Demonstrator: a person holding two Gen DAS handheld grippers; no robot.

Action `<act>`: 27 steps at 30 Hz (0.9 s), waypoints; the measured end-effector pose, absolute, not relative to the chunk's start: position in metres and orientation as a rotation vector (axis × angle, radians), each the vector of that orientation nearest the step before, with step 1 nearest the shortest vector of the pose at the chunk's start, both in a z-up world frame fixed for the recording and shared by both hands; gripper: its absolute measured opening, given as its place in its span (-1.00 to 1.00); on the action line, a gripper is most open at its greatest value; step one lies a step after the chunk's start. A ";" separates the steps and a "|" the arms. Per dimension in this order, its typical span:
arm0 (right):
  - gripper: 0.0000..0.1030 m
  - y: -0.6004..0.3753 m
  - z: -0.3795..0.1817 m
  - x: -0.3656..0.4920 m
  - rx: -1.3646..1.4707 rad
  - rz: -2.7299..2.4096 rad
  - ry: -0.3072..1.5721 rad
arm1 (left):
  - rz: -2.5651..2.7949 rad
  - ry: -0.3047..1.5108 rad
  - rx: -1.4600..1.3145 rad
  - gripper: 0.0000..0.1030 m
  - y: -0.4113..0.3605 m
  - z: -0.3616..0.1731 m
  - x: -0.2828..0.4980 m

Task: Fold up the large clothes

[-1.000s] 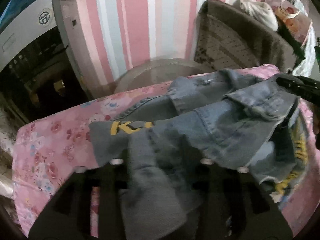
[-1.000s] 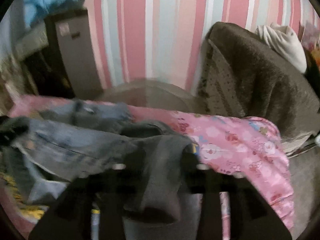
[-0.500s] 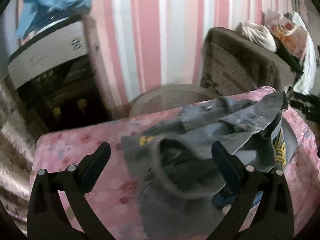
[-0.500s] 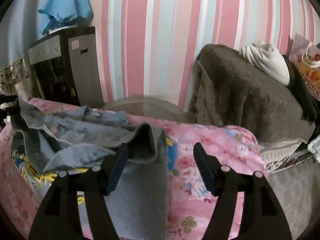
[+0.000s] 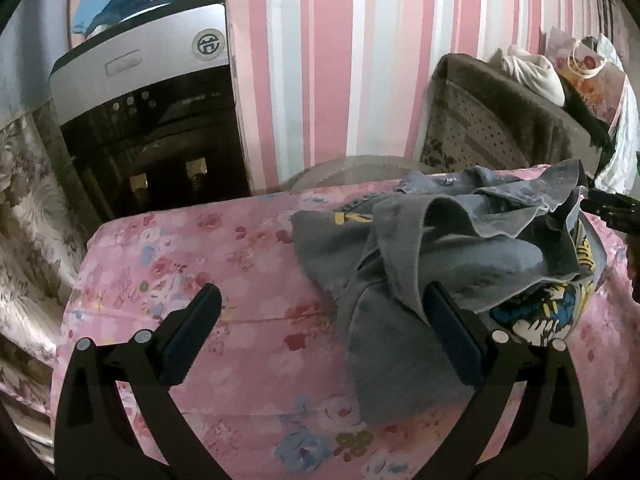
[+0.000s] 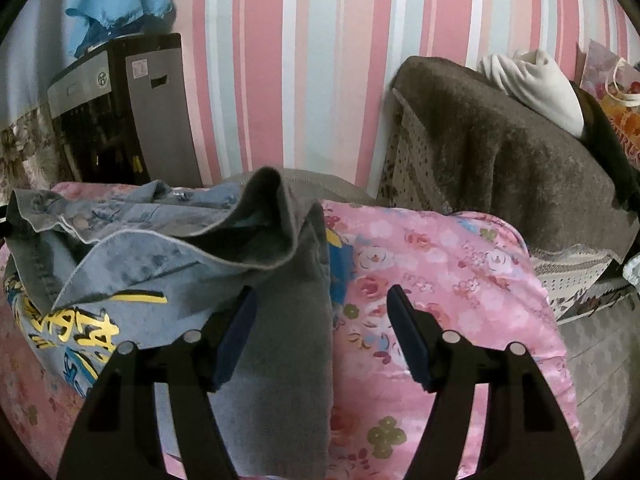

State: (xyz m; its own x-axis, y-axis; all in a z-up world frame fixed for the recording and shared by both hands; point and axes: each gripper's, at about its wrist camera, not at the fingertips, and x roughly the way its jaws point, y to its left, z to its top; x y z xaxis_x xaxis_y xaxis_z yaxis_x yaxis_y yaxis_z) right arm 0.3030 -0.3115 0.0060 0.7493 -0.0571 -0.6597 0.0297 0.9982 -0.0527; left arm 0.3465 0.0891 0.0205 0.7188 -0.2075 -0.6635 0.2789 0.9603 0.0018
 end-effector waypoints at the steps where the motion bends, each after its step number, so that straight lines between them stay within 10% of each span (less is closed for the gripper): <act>1: 0.32 -0.311 0.005 0.303 -0.048 -0.053 0.724 | -0.270 0.726 0.107 0.94 0.091 0.020 0.346; 27: 0.32 -0.298 -0.020 0.369 -0.067 0.130 0.753 | -0.415 0.763 0.276 0.94 0.007 -0.004 0.415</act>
State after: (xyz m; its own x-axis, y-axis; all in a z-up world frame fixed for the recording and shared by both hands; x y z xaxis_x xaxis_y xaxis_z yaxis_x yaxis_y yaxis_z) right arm 0.3688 -0.2979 -0.0204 0.7224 0.0932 -0.6851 -0.1412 0.9899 -0.0141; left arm 0.4150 0.0073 -0.0037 0.6486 -0.2615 -0.7148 0.4578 0.8843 0.0919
